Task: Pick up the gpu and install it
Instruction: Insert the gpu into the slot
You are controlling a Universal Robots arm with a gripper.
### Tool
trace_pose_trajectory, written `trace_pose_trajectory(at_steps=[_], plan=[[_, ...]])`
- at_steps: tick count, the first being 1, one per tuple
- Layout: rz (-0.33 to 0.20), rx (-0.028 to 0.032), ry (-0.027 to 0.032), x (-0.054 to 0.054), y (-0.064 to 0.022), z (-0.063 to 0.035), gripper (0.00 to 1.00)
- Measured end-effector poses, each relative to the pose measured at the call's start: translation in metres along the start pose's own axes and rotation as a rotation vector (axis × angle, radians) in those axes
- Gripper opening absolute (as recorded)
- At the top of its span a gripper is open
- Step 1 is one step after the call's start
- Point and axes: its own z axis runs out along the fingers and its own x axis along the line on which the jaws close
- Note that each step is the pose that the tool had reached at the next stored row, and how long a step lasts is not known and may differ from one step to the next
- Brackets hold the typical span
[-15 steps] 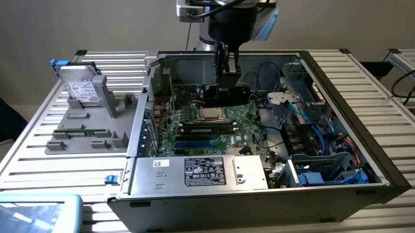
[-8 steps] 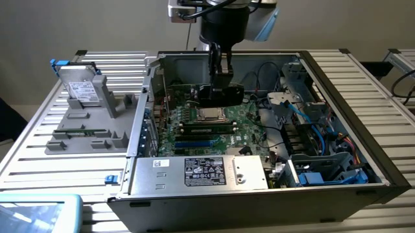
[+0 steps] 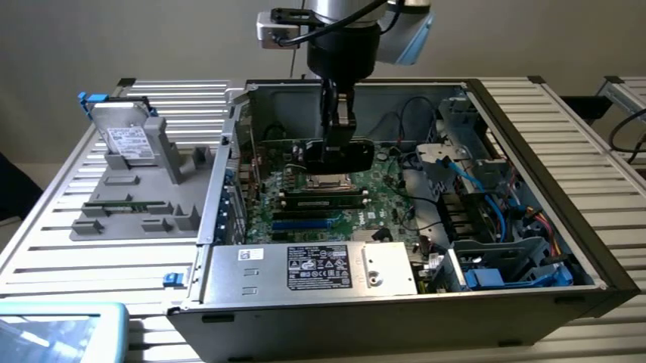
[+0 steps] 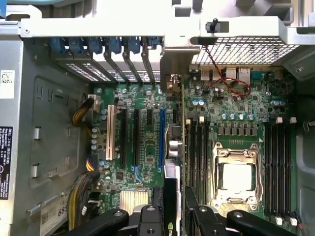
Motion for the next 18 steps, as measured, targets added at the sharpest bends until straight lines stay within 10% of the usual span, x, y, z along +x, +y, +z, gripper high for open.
trace_pose_trajectory(at_steps=[18], plan=[[0.002, 0.0029, -0.0002, 0.01, 0.0123, 0.0322, 0.28]])
